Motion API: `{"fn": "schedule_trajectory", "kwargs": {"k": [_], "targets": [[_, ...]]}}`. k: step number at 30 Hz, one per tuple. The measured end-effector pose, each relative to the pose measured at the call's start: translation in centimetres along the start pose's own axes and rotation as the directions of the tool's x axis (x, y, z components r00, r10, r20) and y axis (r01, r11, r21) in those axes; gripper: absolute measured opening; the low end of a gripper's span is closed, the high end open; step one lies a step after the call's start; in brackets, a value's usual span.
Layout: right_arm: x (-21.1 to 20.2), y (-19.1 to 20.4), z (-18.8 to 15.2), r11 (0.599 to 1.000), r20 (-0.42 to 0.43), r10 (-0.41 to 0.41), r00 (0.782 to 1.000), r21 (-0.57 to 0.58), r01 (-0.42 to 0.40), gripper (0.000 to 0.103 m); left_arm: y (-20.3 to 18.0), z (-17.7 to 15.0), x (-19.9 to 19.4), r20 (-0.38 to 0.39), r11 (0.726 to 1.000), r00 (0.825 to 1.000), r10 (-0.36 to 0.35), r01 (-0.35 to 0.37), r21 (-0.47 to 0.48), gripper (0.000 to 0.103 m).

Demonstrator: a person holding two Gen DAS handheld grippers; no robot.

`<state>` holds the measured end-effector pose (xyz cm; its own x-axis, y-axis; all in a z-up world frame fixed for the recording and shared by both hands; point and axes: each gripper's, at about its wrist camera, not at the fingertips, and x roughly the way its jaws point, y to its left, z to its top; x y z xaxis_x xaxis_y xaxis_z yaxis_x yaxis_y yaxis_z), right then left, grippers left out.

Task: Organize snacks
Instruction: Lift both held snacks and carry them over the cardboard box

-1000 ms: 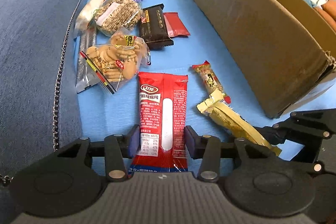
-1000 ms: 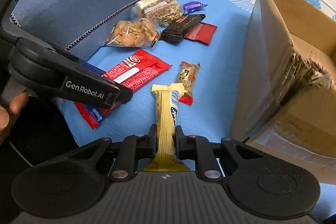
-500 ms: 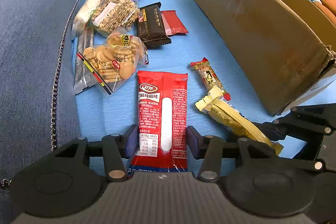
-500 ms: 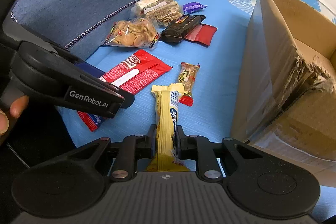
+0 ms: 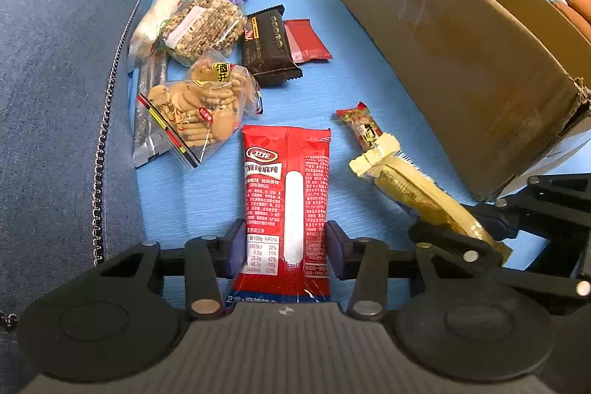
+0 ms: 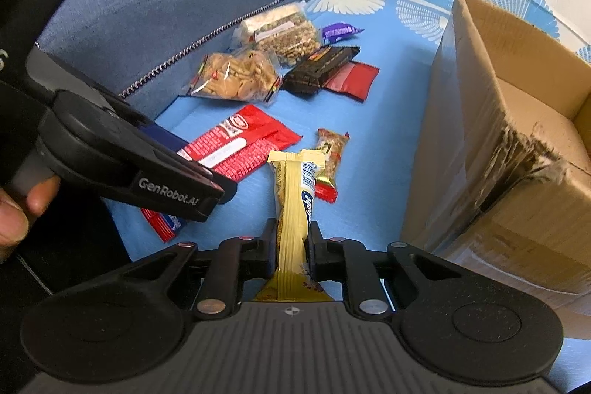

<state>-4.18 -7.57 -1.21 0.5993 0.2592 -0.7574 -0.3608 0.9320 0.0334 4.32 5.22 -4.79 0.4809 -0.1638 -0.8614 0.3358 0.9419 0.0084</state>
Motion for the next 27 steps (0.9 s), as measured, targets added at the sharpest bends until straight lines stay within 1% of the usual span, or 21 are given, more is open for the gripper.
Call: {"fn": "schedule_trajectory", "kwargs": {"k": [3, 5, 7, 9, 11, 14, 16, 20, 22, 25, 27], "targets": [[-0.8, 0.0, 0.1, 1.0, 0.024, 0.002, 1.0, 0.009, -0.002, 0.016, 0.1, 0.0, -0.5, 0.029, 1.0, 0.999, -0.017, 0.017, -0.004, 0.046], [-1.8, 0.0, 0.2, 1.0, 0.053, 0.005, 0.999, 0.004, -0.005, 0.016, 0.3, -0.2, -1.2, 0.07, 0.999, 0.997, -0.041, 0.042, -0.01, 0.045], [-2.8, 0.3, 0.4, 1.0, 0.095, 0.005, 0.995, -0.025, -0.003, 0.016, 0.6, -0.4, -2.2, 0.123, 0.997, 0.99, -0.073, 0.076, -0.022, 0.044], [-4.1, 0.3, 0.6, 0.998, 0.145, 0.006, 0.989, -0.058, 0.002, 0.016, 1.1, -0.7, -3.3, 0.189, 0.992, 0.976, -0.109, 0.118, -0.041, 0.044], [-5.5, -0.1, 1.0, 0.998, 0.192, 0.01, 0.981, -0.059, 0.001, 0.016, 1.7, -1.1, -4.5, 0.25, 0.984, 0.957, -0.149, 0.169, -0.06, 0.044], [-7.8, -1.2, 1.6, 0.999, 0.248, 0.017, 0.969, -0.044, -0.006, 0.016, 2.1, -1.6, -5.7, 0.309, 0.975, 0.935, -0.173, 0.206, -0.08, 0.044], [-9.6, -2.2, 2.0, 0.999, 0.292, 0.019, 0.956, -0.031, -0.011, 0.016, 1.9, -1.8, -6.2, 0.319, 0.975, 0.932, -0.169, 0.206, -0.084, 0.044], [-12.9, -5.4, 2.7, 1.0, 0.392, -0.014, 0.92, 0.014, 0.009, 0.016, 1.1, -1.7, -6.9, 0.33, 0.978, 0.931, -0.155, 0.191, -0.08, 0.044], [-13.2, -7.1, 2.7, 0.999, 0.398, -0.029, 0.917, 0.041, 0.014, 0.016, 0.8, -1.9, -7.3, 0.329, 0.98, 0.933, -0.147, 0.182, -0.078, 0.044], [-12.6, -10.1, 1.3, 0.992, 0.416, -0.075, 0.906, 0.127, 0.024, 0.016, 0.5, -1.8, -7.4, 0.321, 0.98, 0.938, -0.134, 0.174, -0.1, 0.044], [-11.8, -12.1, 0.4, 0.979, 0.392, -0.095, 0.915, 0.202, 0.015, 0.016, 0.5, -1.6, -7.7, 0.319, 0.973, 0.939, -0.129, 0.181, -0.14, 0.044]]}}
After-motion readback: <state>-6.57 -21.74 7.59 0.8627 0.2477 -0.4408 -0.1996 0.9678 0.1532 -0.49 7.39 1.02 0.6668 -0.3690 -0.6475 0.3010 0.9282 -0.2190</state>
